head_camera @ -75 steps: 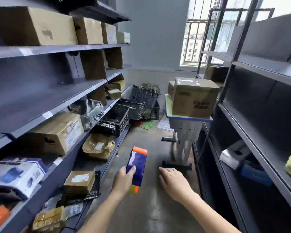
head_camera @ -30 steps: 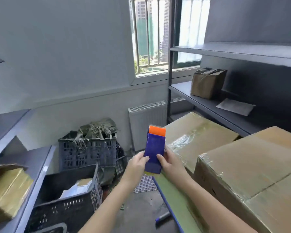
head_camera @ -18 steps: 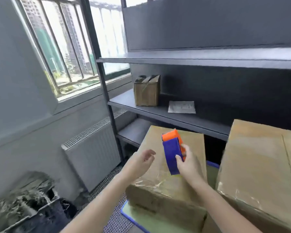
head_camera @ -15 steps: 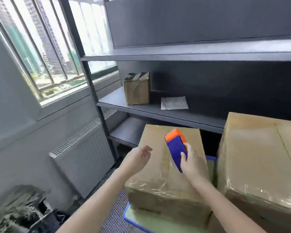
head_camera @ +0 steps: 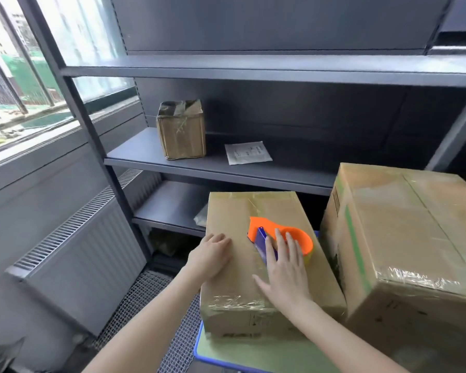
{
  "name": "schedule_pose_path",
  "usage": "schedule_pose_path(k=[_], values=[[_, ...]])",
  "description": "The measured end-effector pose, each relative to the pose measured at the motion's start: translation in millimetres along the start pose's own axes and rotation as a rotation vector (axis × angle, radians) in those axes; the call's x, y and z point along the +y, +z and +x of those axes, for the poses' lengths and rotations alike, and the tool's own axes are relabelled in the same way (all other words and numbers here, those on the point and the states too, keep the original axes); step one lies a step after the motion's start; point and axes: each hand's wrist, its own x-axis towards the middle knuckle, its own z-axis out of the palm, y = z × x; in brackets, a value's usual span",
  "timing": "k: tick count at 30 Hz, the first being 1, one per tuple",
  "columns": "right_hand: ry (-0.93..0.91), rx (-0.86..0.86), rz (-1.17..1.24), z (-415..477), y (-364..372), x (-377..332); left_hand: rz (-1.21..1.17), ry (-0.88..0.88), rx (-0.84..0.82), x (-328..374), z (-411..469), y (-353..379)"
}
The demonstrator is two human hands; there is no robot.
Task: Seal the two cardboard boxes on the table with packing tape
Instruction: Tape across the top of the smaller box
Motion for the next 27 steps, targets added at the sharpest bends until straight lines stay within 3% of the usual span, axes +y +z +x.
schedule_pose_path(k=[5, 10, 13, 18, 27], values=[[-0.088, -0.040, -0.034, -3.2, -0.1, -20.3, -0.053, -0.034, 0.063, 2.7, -14.8, 5.3], [-0.195, 0.027, -0.172, -13.3, -10.7, -24.0, 0.066, -0.099, 0.081, 11.2, -24.3, 5.2], [-0.301, -0.093, -0.126, -20.2, -3.0, -27.9, 0.084, -0.134, 0.085, 13.9, -30.4, 5.6], [-0.259, -0.295, -0.041, -28.9, 15.3, -31.2, 0.112, -0.181, 0.077, 23.0, -40.1, 2.8], [-0.229, -0.407, -0.011, -29.0, 11.5, -12.8, 0.140, -0.298, 0.100, 53.7, -69.7, 7.8]])
